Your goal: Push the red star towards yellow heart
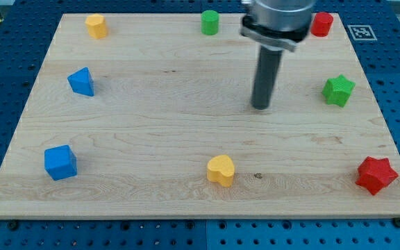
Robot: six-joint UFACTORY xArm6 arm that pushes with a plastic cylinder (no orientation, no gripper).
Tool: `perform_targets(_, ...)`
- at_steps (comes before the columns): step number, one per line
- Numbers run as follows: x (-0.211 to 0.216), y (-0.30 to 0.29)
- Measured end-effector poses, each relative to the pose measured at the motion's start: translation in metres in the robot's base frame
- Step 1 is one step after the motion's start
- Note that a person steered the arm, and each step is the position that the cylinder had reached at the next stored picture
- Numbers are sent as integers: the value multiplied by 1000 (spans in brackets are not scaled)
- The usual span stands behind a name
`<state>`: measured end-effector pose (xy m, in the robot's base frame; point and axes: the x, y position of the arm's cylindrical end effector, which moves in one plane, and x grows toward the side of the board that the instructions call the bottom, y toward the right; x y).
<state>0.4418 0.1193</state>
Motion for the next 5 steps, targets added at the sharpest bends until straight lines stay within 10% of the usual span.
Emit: perform_targets(5, 153, 220)
